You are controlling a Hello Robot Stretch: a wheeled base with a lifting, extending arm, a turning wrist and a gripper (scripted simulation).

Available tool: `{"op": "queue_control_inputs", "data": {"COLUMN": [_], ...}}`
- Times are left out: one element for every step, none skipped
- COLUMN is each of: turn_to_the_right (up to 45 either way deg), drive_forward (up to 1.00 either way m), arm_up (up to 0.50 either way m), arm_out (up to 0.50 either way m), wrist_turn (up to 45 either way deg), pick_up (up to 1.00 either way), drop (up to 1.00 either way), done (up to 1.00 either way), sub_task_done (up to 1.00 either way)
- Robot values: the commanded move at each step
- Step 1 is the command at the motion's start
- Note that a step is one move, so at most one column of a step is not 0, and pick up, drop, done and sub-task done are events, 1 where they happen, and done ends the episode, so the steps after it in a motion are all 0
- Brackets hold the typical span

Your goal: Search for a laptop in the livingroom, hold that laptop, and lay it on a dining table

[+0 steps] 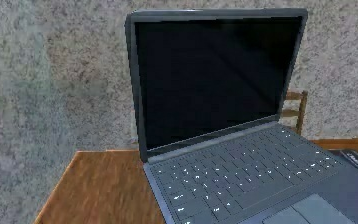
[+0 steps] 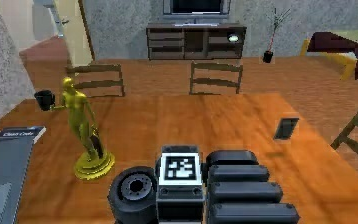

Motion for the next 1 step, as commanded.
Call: {"op": "queue_control_inputs", "data": {"turn_to_the_right": [45.0], "drive_forward": [0.00], "arm_up": [0.00], "arm_out": [0.00], "wrist_turn": [0.0], "pick_up": [0.00], "drop": [0.00], "done": [0.00], "sub_task_done": [0.00]}}
